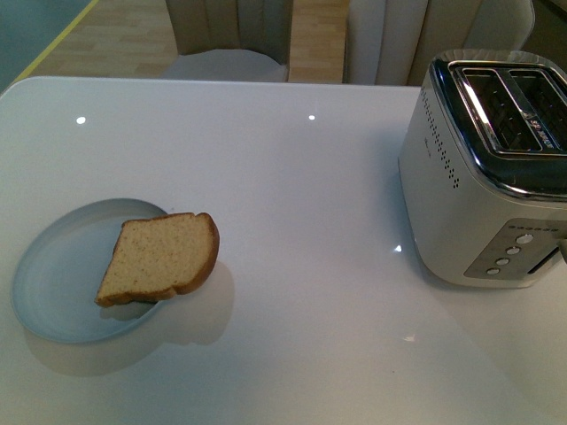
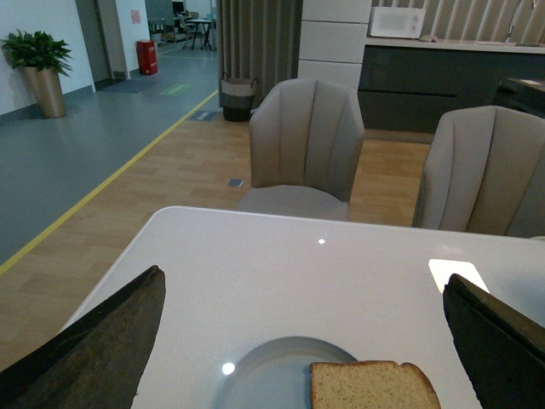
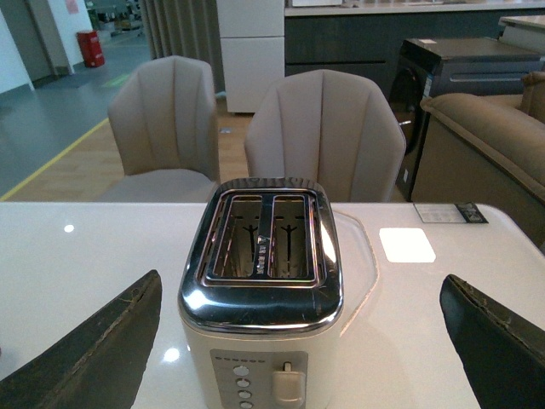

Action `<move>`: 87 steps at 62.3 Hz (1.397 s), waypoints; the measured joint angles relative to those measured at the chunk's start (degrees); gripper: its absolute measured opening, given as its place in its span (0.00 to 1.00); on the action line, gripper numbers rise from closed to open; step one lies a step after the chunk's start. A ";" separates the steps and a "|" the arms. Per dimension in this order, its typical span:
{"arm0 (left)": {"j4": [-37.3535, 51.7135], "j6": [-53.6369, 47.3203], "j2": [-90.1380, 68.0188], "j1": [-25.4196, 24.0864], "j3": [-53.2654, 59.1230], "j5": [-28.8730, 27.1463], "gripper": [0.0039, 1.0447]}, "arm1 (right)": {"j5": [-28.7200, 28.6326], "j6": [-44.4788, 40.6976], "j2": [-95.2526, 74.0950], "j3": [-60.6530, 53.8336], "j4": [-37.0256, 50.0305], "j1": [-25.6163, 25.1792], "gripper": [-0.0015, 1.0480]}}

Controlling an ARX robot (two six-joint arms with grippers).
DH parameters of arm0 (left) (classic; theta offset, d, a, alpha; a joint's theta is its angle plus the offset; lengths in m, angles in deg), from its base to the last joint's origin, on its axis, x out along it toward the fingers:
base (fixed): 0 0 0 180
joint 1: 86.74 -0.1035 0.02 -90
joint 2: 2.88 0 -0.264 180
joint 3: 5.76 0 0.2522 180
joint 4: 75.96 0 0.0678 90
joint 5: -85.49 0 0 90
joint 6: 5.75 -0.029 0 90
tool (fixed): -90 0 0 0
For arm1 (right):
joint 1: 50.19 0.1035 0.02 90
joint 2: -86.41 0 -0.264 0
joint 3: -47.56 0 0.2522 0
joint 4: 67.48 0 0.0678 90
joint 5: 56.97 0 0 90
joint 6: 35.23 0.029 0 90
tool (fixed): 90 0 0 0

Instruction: Left arm holds plate, right arm toasts bread

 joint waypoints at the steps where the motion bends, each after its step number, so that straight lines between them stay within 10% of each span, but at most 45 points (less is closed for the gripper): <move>1: 0.00 0.00 0.00 0.00 0.00 0.00 0.93 | 0.00 0.00 0.00 0.00 0.00 0.00 0.92; 36: 0.00 0.00 0.00 0.00 0.00 0.00 0.93 | 0.00 0.00 0.00 0.00 0.00 0.00 0.92; 48: -20.31 21.27 -18.53 -3.91 -10.03 22.84 0.93 | -0.02 0.00 0.00 0.00 0.00 0.00 0.92; 87: 20.48 17.11 -88.89 -6.23 -27.04 15.98 0.93 | 0.02 0.00 0.00 0.00 0.00 0.00 0.92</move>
